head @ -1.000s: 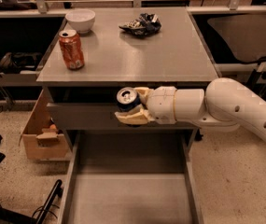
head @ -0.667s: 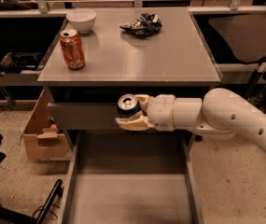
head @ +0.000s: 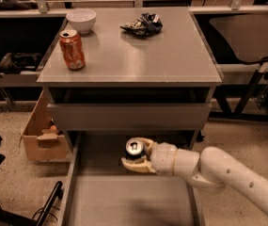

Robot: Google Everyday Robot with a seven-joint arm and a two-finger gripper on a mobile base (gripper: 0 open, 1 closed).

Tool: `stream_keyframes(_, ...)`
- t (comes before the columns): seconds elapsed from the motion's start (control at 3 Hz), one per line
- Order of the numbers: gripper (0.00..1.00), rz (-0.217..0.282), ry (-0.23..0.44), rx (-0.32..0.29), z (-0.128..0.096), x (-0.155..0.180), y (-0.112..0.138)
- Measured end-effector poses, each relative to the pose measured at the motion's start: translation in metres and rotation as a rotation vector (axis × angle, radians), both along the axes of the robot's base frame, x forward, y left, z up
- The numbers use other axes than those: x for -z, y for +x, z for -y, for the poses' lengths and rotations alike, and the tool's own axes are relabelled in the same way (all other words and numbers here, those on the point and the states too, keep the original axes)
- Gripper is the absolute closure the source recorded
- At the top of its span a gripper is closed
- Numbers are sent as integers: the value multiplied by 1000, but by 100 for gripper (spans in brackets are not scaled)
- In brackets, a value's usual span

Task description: Place pepsi can into middle drawer

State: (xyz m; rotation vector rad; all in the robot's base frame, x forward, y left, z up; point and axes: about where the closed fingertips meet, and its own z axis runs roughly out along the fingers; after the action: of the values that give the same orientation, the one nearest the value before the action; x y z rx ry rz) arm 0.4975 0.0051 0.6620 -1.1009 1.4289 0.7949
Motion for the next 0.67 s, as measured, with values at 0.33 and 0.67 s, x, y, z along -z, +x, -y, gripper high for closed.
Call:
stream_keyframes(0.33,100,-37,34,20,12,87,-13)
stream_keyframes(0.67,100,-94,67,30,21,158,-12)
